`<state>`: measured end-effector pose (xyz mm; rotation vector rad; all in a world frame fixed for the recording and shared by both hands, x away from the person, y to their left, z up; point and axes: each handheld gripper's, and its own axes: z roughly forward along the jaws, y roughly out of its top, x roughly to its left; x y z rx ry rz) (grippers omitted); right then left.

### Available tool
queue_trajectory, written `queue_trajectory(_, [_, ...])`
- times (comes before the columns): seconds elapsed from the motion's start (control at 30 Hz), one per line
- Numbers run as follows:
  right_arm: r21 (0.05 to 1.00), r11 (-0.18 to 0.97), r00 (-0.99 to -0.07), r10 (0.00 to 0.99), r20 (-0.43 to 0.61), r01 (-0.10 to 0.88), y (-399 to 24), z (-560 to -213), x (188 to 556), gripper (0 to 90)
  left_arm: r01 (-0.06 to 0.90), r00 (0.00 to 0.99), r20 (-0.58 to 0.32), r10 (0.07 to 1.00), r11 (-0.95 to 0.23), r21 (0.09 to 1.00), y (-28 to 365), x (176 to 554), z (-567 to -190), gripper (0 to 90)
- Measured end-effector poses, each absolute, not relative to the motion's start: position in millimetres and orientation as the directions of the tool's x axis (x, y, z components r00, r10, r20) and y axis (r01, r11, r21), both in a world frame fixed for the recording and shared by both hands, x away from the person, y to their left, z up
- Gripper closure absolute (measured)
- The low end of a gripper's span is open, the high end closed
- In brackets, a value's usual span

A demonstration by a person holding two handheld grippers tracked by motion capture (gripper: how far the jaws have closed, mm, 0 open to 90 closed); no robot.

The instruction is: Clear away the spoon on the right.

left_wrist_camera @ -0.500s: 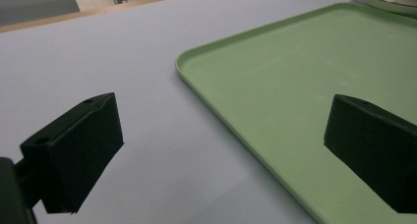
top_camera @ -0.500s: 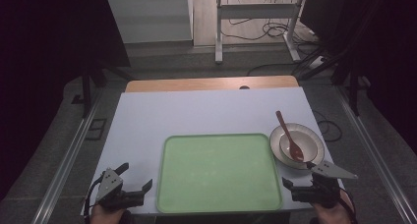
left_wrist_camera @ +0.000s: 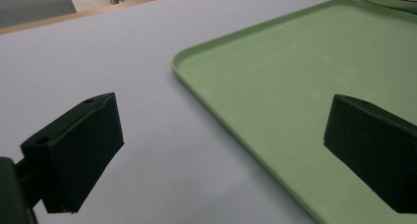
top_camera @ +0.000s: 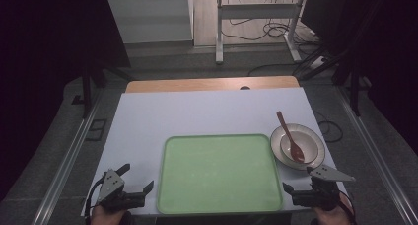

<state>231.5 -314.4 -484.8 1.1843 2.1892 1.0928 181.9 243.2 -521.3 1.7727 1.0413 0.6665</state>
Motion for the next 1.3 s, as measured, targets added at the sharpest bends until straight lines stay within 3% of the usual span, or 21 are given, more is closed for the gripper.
queue_trajectory(1.3, [0.814, 0.365, -0.559, 0.827, -0.061, 0.452, -312.6, -473.5, 237.4, 0.0, 0.361, 0.490, 0.000, 0.872, -0.203, 0.910, 242.1, 182.6, -521.3, 1.5])
